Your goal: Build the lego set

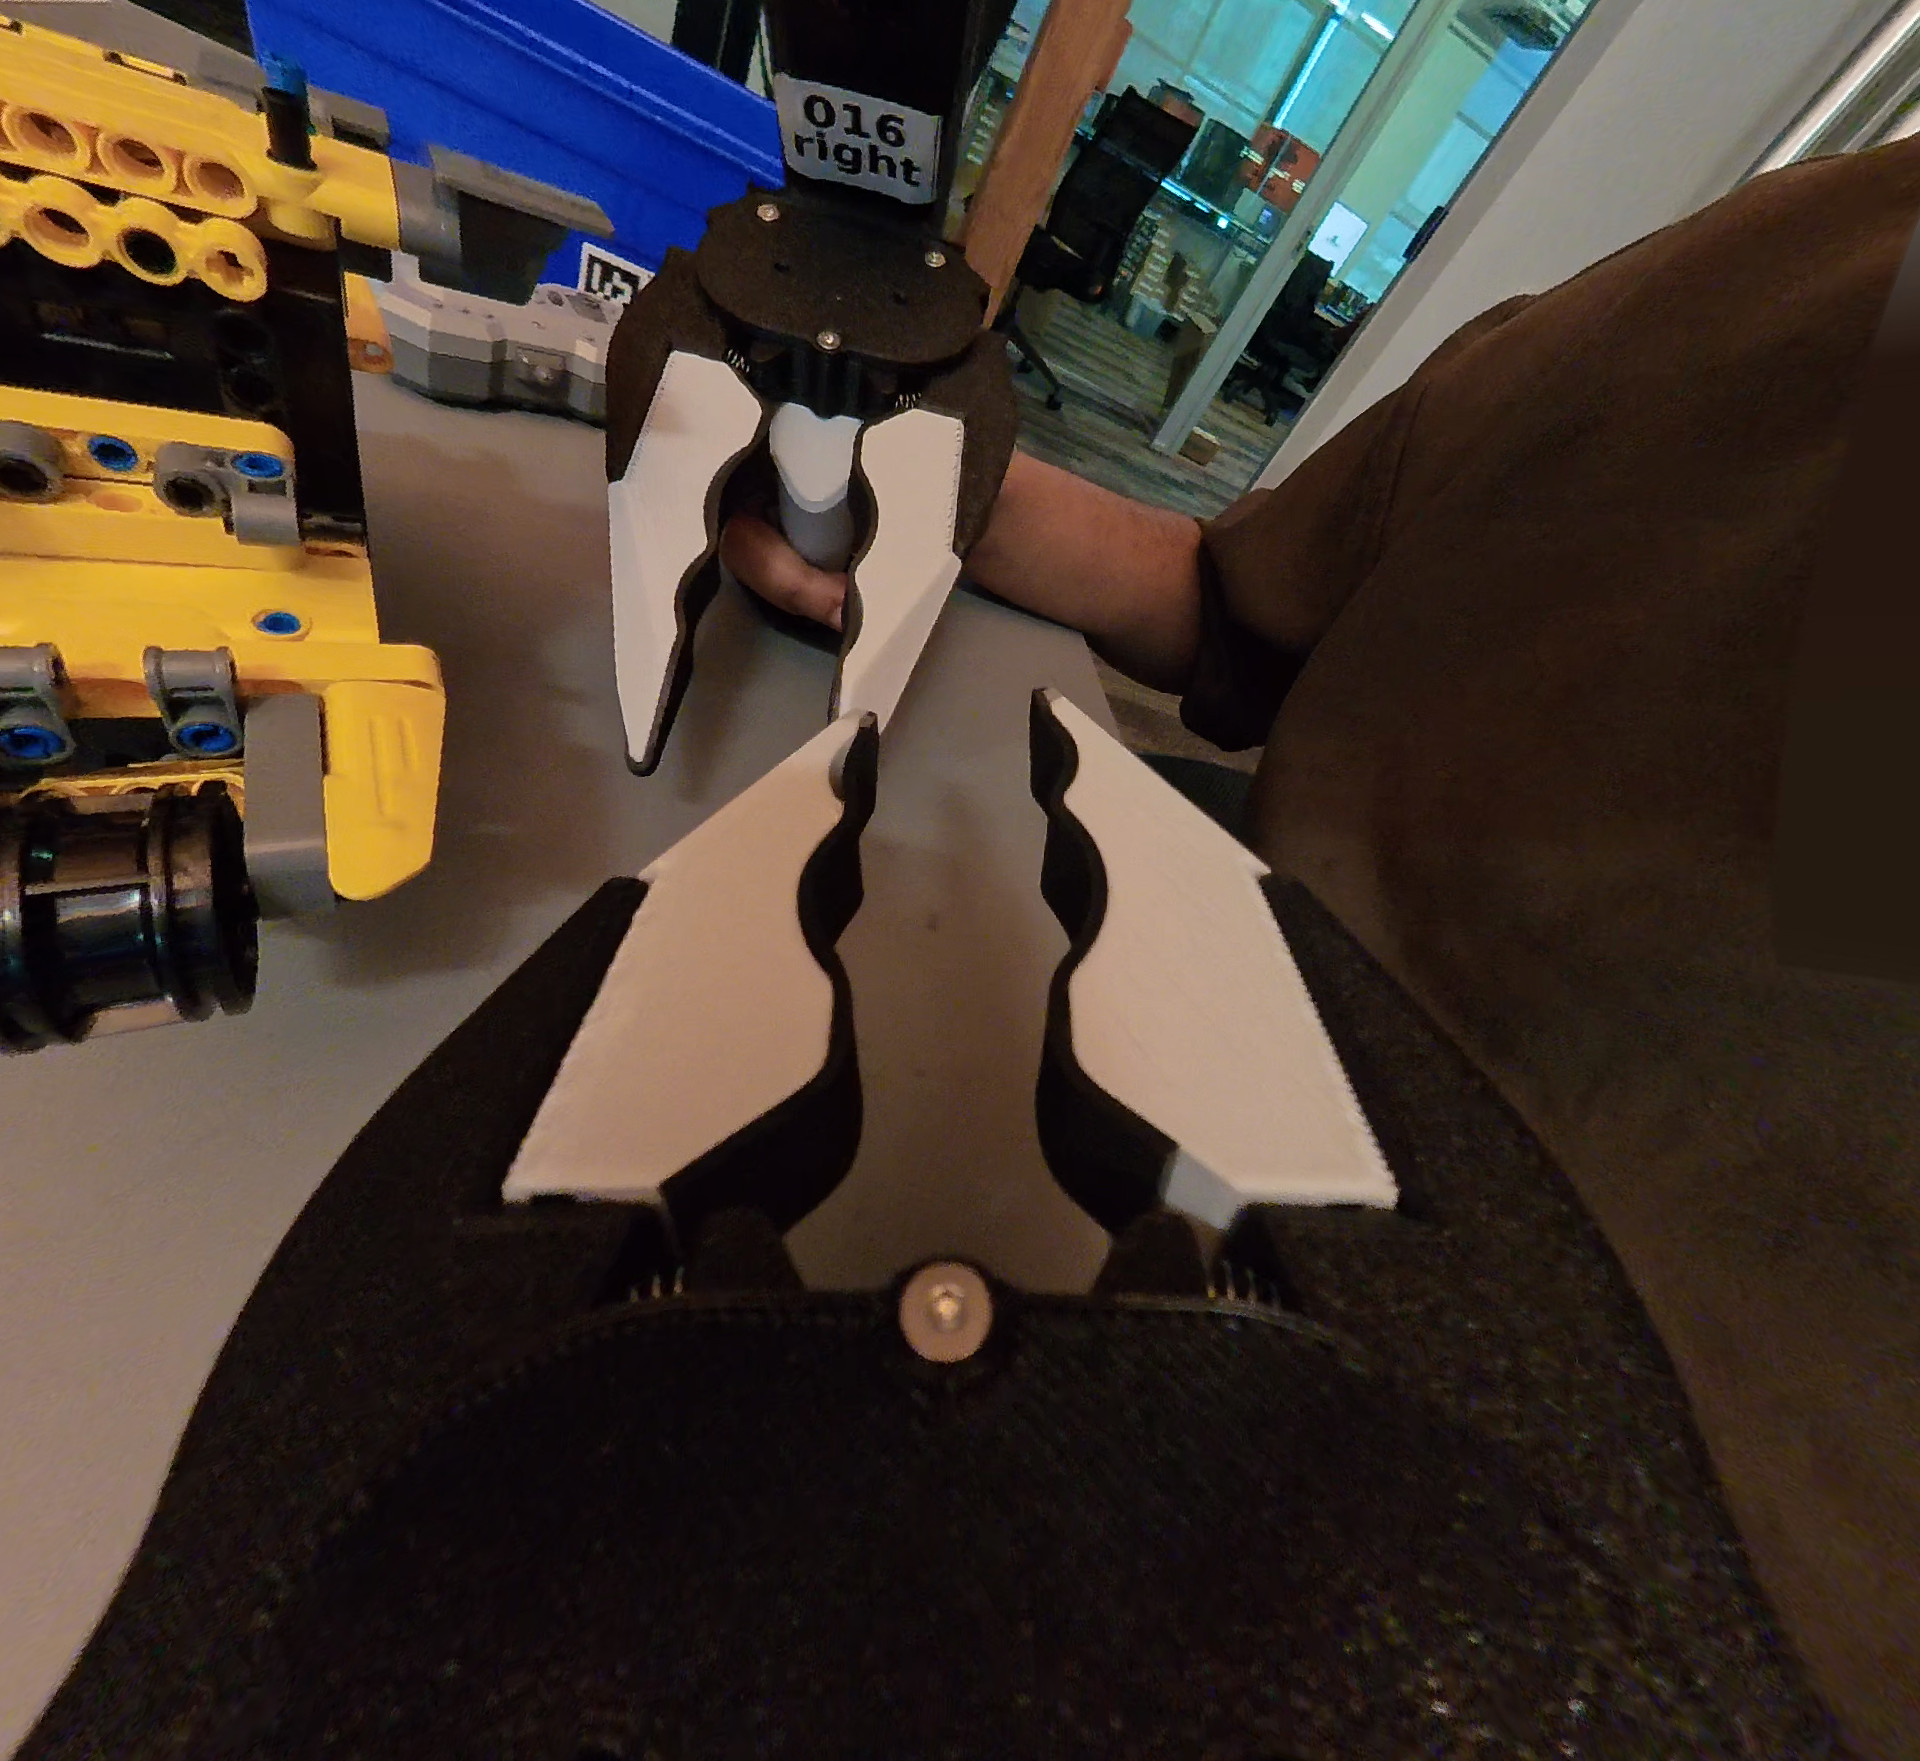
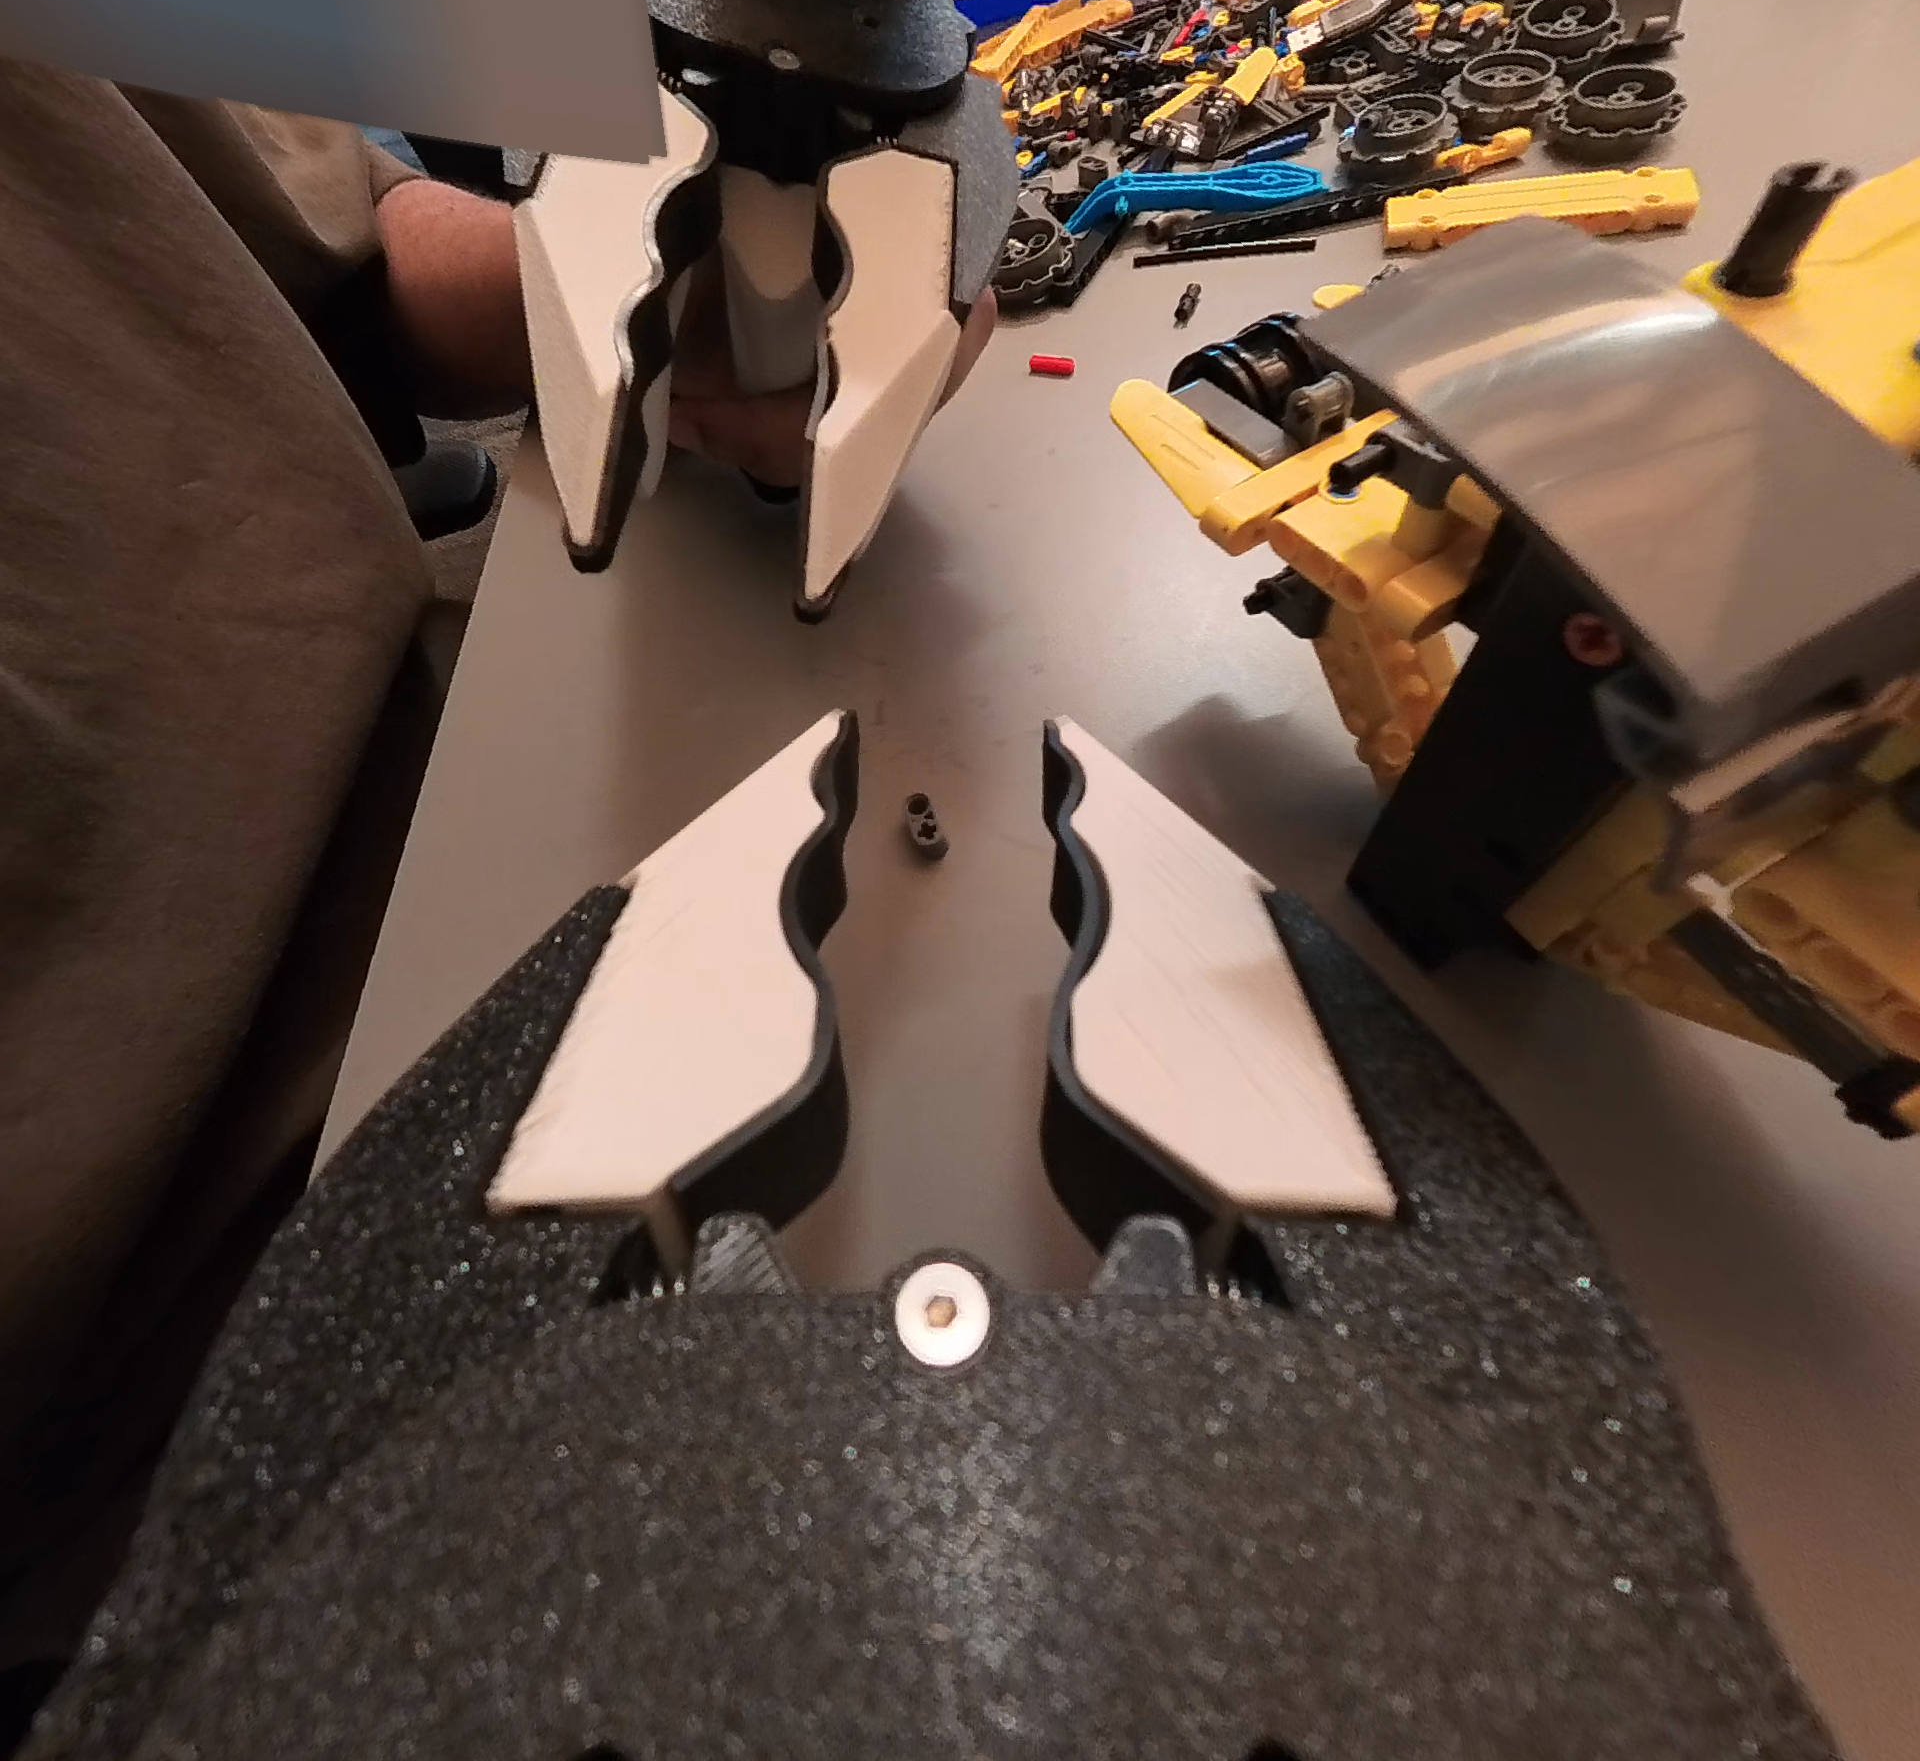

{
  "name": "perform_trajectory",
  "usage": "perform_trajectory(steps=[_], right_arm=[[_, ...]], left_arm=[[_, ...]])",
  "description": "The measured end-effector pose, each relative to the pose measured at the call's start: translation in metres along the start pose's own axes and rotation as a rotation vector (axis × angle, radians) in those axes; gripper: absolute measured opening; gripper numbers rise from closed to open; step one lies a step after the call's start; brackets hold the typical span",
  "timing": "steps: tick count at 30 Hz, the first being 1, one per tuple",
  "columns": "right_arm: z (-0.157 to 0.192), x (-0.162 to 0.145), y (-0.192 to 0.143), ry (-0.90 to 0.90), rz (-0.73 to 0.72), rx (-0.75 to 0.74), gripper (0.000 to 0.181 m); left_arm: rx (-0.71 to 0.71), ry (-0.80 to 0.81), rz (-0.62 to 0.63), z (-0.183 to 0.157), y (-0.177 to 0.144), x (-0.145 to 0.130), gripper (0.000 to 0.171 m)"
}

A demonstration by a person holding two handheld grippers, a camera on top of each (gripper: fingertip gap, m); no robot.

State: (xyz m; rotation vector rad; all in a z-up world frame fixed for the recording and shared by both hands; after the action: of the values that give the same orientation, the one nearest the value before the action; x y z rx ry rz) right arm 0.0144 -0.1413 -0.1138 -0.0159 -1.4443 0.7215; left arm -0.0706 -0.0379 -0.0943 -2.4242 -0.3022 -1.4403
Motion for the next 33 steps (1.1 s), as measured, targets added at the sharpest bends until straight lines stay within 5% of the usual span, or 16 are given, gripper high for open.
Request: perform_trajectory(steps=[33], right_arm=[[0.0016,0.0027,-0.0021,-0.063,-0.019,-0.033,0.030]], left_arm=[[0.015,0.003,0.005,0.0012,0.0009,-0.0007,0.027]])
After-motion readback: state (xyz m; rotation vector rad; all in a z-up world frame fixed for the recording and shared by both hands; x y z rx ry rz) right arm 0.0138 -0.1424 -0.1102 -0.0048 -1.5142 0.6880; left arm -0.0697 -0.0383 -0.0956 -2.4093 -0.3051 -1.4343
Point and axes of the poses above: each gripper's, where its closed fingertips meet, y out along the fingers, x out of its top, z = x × y across the jaws, the point moved 7 cm from there along -y, back along the fingers, and after that the axes turned 2 degrees about -y, right-handed, at the moved point
